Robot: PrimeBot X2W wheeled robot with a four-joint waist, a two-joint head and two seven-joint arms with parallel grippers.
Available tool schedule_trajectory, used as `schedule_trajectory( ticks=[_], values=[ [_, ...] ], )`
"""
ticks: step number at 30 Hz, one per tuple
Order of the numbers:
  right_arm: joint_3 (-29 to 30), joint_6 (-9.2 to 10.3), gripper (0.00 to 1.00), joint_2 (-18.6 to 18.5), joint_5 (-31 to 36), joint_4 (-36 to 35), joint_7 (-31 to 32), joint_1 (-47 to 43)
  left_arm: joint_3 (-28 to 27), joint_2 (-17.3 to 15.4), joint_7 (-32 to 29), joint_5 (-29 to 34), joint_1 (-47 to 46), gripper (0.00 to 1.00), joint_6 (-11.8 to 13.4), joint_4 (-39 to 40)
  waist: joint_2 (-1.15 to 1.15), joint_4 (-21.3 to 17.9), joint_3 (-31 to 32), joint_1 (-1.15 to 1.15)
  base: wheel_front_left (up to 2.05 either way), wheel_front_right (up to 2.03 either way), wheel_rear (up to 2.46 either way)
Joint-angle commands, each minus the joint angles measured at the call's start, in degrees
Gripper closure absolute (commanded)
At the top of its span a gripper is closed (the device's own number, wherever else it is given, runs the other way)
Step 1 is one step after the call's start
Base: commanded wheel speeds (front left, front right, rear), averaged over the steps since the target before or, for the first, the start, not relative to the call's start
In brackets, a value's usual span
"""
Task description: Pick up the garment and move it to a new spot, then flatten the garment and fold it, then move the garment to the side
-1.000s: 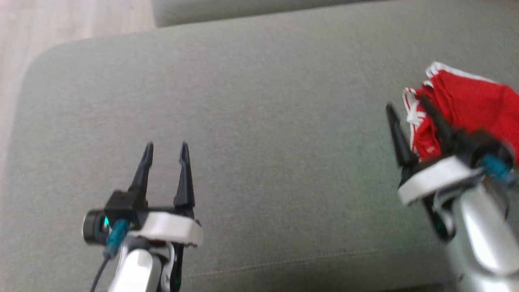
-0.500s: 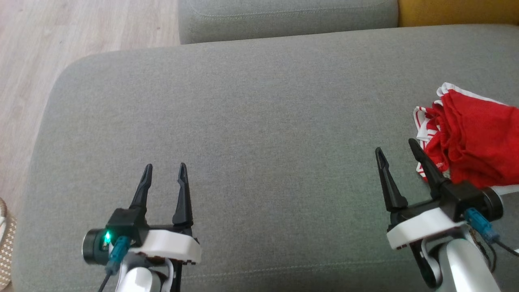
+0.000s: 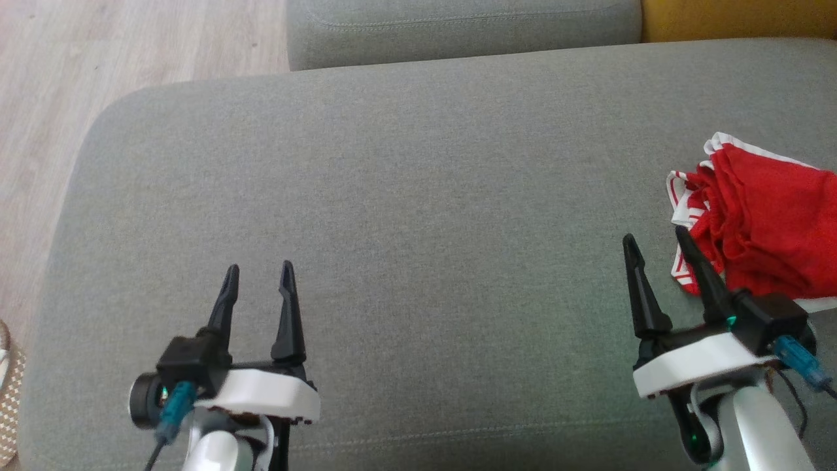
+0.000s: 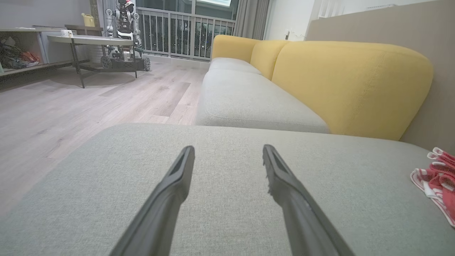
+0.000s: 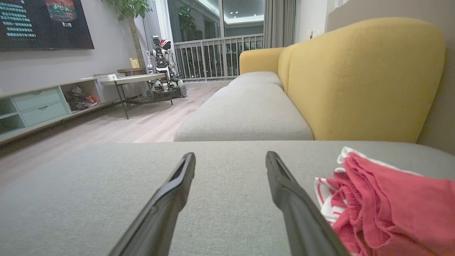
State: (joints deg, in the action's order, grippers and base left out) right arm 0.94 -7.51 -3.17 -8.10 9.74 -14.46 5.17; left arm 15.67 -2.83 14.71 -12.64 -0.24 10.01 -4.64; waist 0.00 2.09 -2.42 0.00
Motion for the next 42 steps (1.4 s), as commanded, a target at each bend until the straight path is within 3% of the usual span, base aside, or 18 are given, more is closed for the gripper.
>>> schedule_trajectory(
  ticks=[1,15,28,29,32,42],
  values=[
    [-1.5,0.02,0.0,0.3,-1.4,-1.0,-0.5,1.2,-2.5,-0.1,0.3,-0.6,-2.1,0.0,-0.3,2.5,0.0,0.0,0.0,0.0,0.0,0.0,0.0],
    [-1.6,0.02,0.0,0.3,-1.6,-0.3,-0.5,1.9,-3.8,-0.1,0.3,-3.8,-1.9,0.0,-1.6,0.9,0.0,-0.4,-0.4,0.0,0.0,0.0,0.0],
    [-1.7,0.02,0.0,0.3,-2.1,-0.1,-0.5,1.8,-6.3,0.0,0.3,-8.5,-0.5,0.0,-4.9,2.8,0.0,-0.7,0.0,0.0,0.0,0.0,0.0],
    [-0.3,0.0,1.0,0.1,-2.0,1.7,0.0,0.1,-4.0,0.0,0.0,-8.8,1.1,1.0,-4.6,0.9,0.0,-0.7,0.0,0.0,0.0,0.0,0.0],
    [-0.4,0.0,1.0,0.2,-2.0,4.5,0.0,-0.6,-3.5,0.0,-0.1,-8.8,2.3,1.0,-4.5,-2.0,0.0,-0.7,0.0,0.0,0.0,0.0,0.0],
    [0.0,0.0,1.0,0.2,-7.9,4.5,1.5,-0.5,-4.3,-0.3,-1.2,-14.3,1.9,1.0,-5.3,-2.3,0.0,-0.8,0.1,0.0,0.0,0.0,0.0]
  ],
)
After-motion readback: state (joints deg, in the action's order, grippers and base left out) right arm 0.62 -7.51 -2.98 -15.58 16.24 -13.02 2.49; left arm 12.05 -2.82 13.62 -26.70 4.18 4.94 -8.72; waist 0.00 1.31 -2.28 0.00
